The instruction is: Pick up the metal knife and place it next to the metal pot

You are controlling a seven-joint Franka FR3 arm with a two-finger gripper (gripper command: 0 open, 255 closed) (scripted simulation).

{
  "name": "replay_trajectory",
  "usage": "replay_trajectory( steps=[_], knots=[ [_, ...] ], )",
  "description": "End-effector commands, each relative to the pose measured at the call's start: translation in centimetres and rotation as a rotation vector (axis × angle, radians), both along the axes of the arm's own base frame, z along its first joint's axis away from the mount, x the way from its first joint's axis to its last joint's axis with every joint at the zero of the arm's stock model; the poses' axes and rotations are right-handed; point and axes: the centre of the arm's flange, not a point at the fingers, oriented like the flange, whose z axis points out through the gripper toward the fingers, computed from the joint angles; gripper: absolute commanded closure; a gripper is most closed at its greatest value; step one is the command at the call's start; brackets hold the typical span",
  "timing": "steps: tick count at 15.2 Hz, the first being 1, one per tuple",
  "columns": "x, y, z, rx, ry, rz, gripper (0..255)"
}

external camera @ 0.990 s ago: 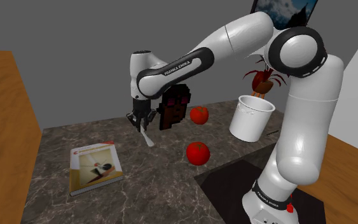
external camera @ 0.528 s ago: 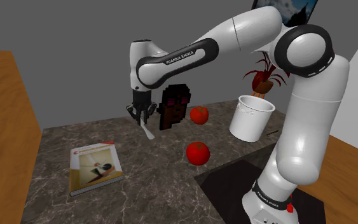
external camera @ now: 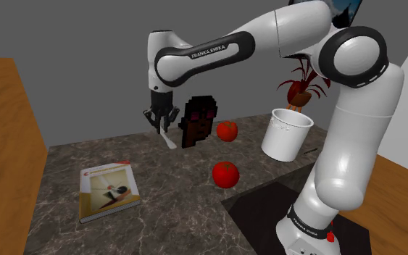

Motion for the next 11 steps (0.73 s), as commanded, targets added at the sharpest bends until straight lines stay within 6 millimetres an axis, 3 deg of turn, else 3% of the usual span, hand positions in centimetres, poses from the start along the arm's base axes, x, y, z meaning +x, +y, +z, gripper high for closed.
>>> replay_trajectory(
  steps=[1,11],
  knots=[
    [-0.1,0.1,1.1,0.0,0.0,0.0,255],
    [-0.1,0.1,6.3,0.0,0.0,0.0,255]
  ],
)
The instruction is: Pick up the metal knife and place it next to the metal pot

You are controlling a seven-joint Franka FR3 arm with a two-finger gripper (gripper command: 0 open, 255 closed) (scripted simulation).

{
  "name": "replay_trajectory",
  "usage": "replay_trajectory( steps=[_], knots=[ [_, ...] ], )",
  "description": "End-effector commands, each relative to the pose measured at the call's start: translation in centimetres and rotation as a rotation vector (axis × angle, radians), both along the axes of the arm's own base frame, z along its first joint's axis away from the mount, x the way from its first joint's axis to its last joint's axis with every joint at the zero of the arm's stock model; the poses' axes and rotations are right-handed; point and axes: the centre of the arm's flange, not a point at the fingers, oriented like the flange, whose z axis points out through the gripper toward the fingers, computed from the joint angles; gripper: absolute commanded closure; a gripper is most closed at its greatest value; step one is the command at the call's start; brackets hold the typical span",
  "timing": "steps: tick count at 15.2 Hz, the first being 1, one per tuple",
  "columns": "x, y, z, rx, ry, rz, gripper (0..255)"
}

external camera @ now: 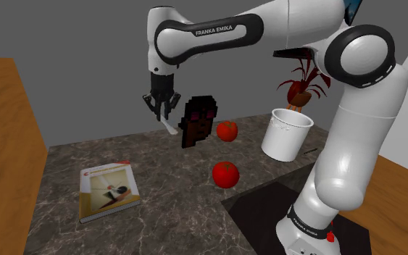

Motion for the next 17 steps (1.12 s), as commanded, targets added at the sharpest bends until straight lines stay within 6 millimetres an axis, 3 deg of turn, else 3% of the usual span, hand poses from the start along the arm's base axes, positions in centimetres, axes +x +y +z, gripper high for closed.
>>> replay_trajectory(
  steps=[1,6,17],
  knots=[
    [0.0,0.0,1.0,0.0,0.0,0.0,255],
    [0.0,0.0,3.6,0.0,0.0,0.0,255],
    [-4.0,-13.9,3.6,0.0,0.0,0.0,255]
  ],
)
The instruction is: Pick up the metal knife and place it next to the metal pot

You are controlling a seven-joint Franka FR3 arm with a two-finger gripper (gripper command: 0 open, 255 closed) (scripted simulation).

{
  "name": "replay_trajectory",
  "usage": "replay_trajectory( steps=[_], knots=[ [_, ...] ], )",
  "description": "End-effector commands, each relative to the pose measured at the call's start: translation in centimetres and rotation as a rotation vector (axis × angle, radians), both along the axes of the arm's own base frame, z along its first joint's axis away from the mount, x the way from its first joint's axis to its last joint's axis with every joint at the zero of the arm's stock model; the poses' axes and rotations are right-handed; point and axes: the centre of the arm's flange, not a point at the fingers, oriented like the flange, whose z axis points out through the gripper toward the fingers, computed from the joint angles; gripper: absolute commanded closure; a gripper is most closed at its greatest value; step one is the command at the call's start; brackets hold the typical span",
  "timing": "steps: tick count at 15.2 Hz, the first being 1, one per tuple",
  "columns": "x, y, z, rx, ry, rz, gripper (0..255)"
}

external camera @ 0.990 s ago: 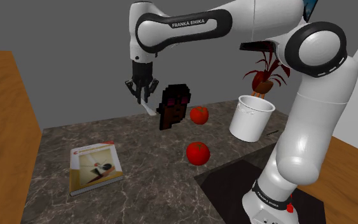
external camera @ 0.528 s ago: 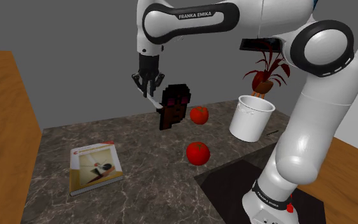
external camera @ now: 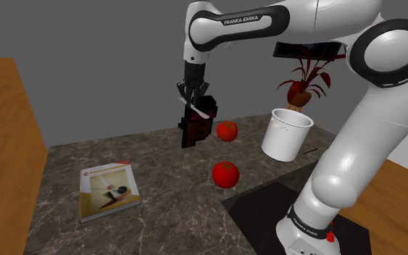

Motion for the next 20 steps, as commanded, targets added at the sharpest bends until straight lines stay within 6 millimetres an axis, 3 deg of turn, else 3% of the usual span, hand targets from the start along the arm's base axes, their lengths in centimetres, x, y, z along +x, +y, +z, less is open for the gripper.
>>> replay_trajectory(
  steps=[1,20],
  knots=[
    [-0.7,-2.6,0.2,0.0,0.0,0.001,255],
    [-7.6,-26.8,0.3,0.0,0.0,0.001,255]
  ],
)
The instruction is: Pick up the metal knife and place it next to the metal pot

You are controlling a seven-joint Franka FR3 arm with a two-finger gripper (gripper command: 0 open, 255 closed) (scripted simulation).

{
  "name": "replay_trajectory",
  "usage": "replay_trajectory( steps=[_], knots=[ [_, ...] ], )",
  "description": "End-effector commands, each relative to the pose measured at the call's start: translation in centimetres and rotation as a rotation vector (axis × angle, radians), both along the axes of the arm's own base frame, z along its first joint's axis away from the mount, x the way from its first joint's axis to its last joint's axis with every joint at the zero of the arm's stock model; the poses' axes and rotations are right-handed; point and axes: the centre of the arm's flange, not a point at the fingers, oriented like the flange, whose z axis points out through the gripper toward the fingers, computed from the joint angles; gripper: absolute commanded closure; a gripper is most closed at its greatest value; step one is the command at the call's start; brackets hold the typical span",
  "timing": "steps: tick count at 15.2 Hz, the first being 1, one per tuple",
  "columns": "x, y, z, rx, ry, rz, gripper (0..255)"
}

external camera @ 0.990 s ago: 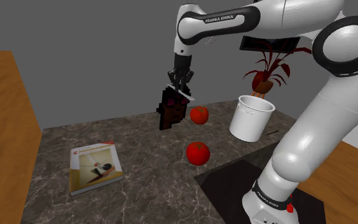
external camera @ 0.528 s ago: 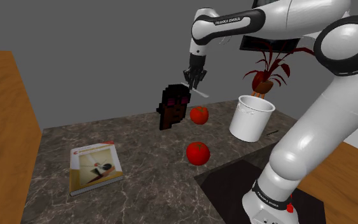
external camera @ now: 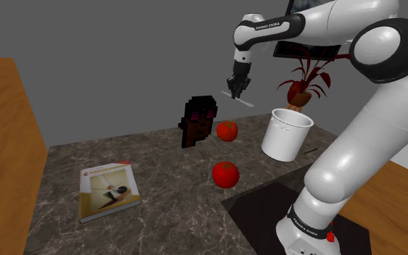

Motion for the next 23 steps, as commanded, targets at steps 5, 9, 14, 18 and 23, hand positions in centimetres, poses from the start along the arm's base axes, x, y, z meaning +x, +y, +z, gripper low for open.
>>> replay_trajectory(
  steps=[5,9,14,18,23],
  knots=[
    [-1.1,-3.4,-1.6,0.0,0.0,0.002,255],
    [-1.1,-3.4,-3.7,0.0,0.0,0.002,255],
    [-1.1,-3.4,-6.4,0.0,0.0,0.002,255],
    [-1.1,-3.4,-8.5,0.0,0.0,0.002,255],
    [-1.1,-3.4,-11.1,0.0,0.0,0.002,255]
  ],
)
